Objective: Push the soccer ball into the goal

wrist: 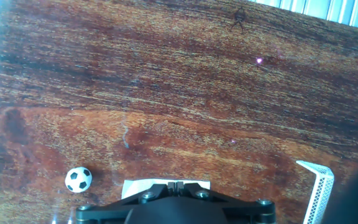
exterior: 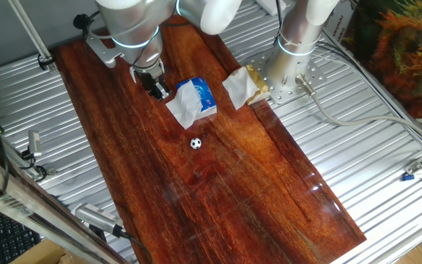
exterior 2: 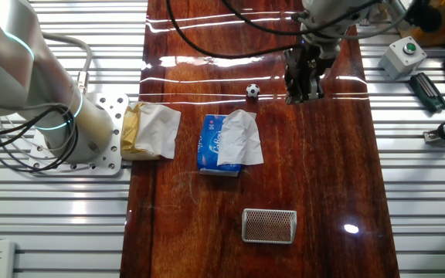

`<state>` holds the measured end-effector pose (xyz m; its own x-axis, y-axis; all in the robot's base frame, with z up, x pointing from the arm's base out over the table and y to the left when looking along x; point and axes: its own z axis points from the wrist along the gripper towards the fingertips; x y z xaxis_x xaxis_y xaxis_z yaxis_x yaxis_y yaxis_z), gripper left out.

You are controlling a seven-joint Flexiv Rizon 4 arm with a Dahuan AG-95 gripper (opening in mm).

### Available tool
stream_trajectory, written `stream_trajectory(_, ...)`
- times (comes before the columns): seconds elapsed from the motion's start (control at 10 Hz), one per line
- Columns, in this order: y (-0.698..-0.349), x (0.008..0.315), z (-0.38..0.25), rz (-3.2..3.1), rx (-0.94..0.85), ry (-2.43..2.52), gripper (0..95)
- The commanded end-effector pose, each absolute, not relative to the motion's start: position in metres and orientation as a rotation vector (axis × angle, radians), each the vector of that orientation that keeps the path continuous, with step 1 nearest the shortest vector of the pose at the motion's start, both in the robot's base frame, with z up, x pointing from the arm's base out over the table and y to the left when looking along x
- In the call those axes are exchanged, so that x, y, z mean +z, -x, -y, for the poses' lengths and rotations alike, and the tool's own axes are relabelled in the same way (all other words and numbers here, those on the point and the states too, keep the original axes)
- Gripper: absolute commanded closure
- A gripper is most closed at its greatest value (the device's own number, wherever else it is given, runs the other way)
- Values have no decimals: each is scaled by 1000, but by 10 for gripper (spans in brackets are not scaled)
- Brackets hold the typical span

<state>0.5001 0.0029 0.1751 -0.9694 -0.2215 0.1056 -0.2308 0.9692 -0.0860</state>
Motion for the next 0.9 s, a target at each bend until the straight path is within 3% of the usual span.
stream_trajectory(0.1,-501,175,-3,3021,153,-355,950)
stream_trajectory(0.9,-501,175,-3,2973,157,-601,950)
